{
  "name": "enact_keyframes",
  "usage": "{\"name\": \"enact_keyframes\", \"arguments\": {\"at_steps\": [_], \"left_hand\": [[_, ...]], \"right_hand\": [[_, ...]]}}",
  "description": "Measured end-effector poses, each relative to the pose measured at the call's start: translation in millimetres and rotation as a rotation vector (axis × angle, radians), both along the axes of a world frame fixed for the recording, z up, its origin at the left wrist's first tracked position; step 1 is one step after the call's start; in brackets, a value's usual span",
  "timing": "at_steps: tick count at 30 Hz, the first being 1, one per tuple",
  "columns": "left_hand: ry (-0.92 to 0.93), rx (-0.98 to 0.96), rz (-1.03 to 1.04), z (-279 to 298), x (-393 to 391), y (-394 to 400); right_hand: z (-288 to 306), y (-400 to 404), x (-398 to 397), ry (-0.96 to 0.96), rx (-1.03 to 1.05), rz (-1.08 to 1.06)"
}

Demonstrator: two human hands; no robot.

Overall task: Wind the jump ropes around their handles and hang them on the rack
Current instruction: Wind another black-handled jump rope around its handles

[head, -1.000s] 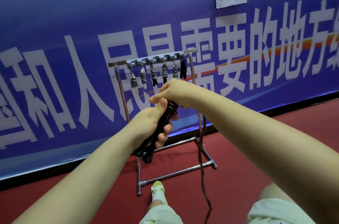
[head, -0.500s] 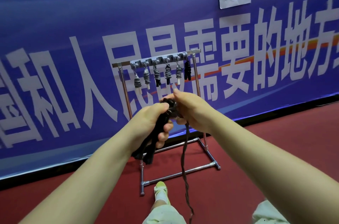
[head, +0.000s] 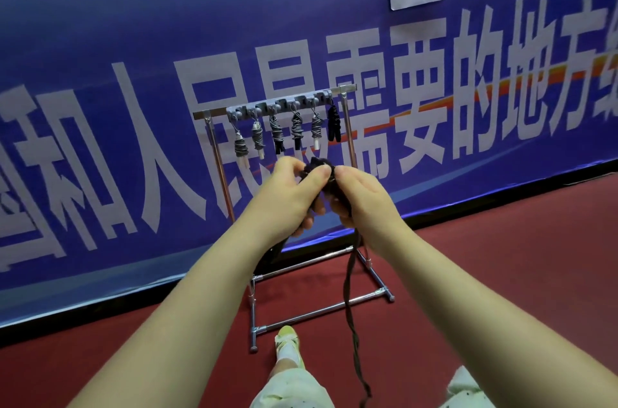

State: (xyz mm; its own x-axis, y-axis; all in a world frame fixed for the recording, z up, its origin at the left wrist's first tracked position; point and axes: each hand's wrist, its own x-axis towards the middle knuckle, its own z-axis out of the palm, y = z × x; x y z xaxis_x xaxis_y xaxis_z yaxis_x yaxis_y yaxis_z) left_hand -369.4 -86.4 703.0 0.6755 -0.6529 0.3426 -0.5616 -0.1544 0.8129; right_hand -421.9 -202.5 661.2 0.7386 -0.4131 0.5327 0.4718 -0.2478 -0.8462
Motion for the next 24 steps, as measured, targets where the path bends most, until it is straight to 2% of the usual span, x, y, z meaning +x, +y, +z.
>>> {"name": "enact_keyframes", "arguments": {"at_steps": [4,11,15,17,22,24], "left_hand": [[-0.098,0.006,-0.031,4,-4,0],[-0.120,0.011,-0.157,-3,-8,7],[-0.120,0.044,-0.117,-17,-13,11],[-0.020,0.032,-0.136,-25,-14,13],[0.504,-0.092,-0.297,-41,-18,28],[0.590,-0.080,-0.346,-52,-23,34]], "right_hand": [[-5,5,0,-0.113,-0.043,-0.112],[-14,8,-13,-0.154,0.011,-0.040],[-23,10,-12,-0.155,0.037,-0.042],[-27,12,-10,-0.148,0.058,-0.044],[-30,16,-8,-0.136,0.034,-0.029],[-30,15,-7,-0.132,0.009,-0.050]]}}
